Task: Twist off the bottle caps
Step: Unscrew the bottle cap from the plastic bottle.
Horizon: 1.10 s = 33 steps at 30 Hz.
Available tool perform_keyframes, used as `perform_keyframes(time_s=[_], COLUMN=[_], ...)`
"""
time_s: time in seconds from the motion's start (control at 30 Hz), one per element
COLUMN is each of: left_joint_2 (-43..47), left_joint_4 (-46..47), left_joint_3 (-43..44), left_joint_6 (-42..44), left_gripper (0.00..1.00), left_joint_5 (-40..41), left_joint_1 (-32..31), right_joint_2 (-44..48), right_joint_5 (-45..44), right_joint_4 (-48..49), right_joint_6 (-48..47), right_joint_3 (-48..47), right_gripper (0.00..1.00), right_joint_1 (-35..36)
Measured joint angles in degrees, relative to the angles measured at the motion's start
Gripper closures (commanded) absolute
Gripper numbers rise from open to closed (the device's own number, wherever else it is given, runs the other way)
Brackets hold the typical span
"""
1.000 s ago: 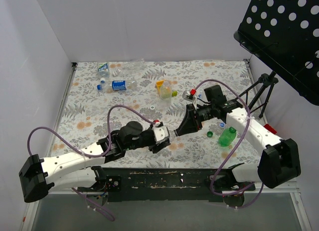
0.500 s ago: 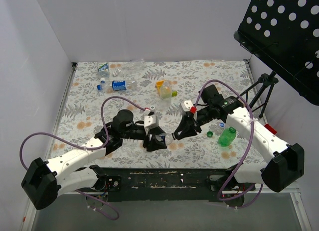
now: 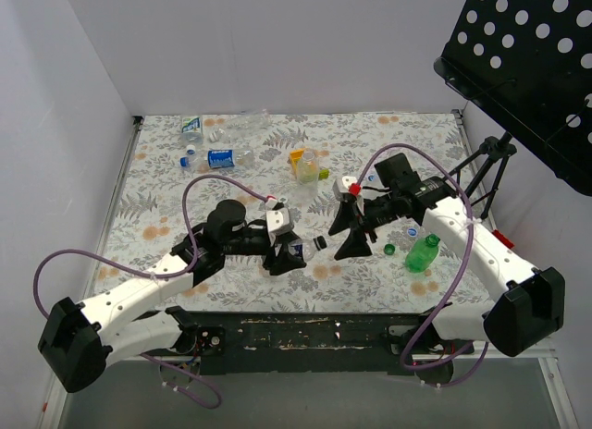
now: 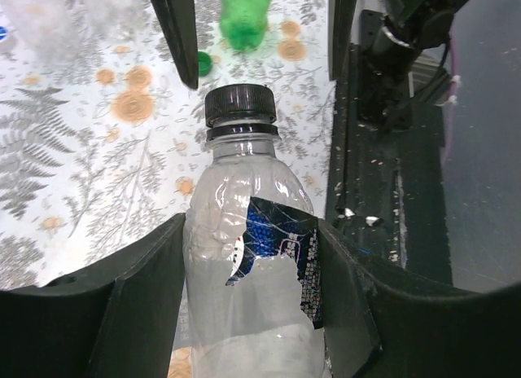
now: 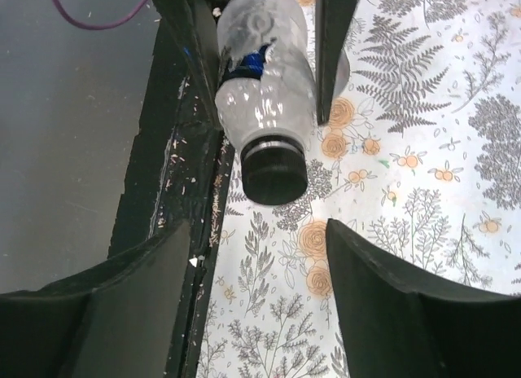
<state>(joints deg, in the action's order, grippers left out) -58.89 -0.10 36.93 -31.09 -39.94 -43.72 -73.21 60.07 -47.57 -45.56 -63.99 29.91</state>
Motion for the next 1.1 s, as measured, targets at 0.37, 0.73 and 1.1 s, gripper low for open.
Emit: perform_keyframes(time_s=[0.37,0.73,1.1], left_joint_2=[2.95,1.27,-0.52], left_joint_4=[-6.84,-9.99,-8.52], left_joint_3=[2.21,4.28,4.92], left_joint_6=[6.29,11.45,12.35], left_gripper=[1.00,1.00,1.00], left_joint_5=[12.76,27.17,31.34], left_joint_1=[-4.09,-12.28,-14.25], right_joint_2=[-1.03,-1.03,-2.05], right_joint_5=[1.81,0.00,1.53], right_joint_4=[5.44,15.06,24.00], right_joint_6=[15.96,34.40,51.56], right_joint_3=[-1.38,2.84,7.21], right_gripper=[0.19,0.20,0.21], right_joint_1=[-5.64,-6.67,-6.71])
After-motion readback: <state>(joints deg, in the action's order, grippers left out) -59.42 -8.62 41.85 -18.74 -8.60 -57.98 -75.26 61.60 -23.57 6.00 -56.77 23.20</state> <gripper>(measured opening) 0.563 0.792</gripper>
